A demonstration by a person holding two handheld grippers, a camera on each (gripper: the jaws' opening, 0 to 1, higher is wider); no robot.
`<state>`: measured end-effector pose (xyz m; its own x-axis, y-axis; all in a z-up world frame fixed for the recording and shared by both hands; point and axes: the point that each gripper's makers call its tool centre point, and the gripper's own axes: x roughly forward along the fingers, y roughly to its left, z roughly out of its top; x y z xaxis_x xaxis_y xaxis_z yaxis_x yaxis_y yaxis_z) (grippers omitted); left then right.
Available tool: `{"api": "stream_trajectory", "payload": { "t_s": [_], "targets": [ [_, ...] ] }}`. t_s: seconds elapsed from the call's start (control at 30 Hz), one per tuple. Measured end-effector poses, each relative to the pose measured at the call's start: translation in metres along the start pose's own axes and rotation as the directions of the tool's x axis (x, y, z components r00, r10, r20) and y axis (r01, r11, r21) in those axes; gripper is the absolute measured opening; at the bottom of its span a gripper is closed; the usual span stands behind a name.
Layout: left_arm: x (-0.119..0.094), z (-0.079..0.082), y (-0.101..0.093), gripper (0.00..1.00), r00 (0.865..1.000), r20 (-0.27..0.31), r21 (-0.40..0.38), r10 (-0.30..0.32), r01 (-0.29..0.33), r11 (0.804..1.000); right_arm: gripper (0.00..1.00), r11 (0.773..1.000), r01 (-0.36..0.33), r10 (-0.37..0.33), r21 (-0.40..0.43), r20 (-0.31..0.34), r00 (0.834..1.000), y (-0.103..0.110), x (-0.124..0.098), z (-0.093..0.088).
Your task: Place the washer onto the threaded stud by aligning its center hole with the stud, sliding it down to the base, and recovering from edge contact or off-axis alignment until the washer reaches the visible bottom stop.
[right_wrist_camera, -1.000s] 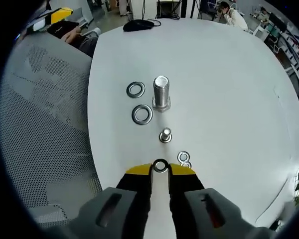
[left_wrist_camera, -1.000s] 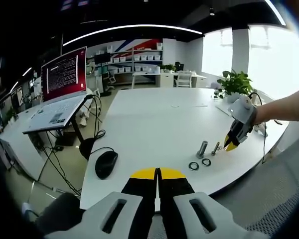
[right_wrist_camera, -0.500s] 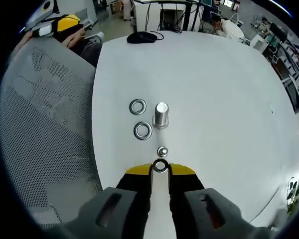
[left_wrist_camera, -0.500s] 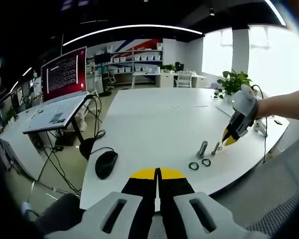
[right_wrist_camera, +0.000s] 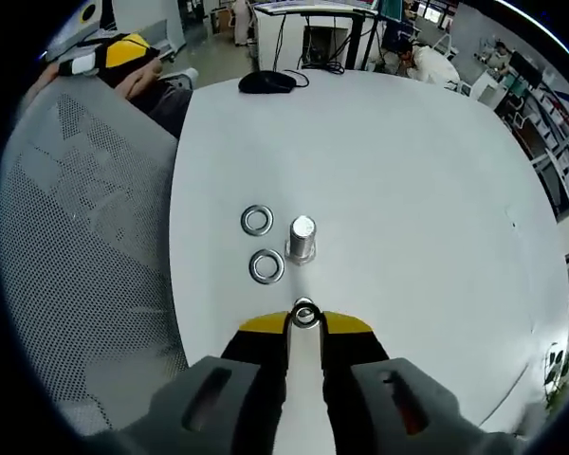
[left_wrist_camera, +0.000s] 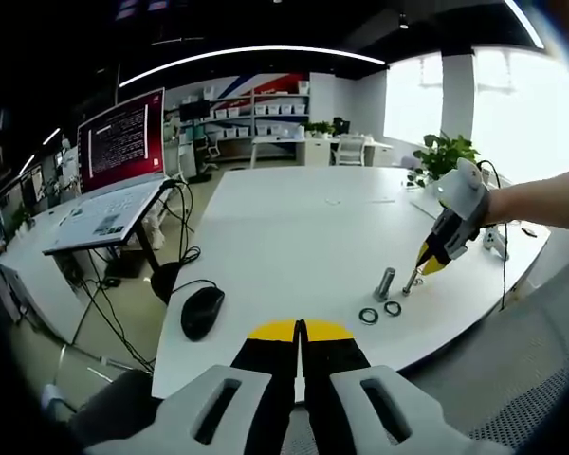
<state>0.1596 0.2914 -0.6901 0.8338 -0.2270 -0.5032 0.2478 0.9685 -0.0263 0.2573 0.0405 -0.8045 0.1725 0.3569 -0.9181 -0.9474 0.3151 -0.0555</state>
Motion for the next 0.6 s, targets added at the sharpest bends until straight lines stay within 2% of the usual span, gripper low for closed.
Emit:
{"api": "stream_trajectory", "payload": {
  "t_s": [0.6],
  "targets": [
    [0.0,0.0,0.001,0.0,1.0,0.002,-0.002,0.003,-0.003,1.0,0.14,1.0,0.006,-0.007,-0.025,-0.047,0.999,0.001,0.014,-0.004]
  ]
}}
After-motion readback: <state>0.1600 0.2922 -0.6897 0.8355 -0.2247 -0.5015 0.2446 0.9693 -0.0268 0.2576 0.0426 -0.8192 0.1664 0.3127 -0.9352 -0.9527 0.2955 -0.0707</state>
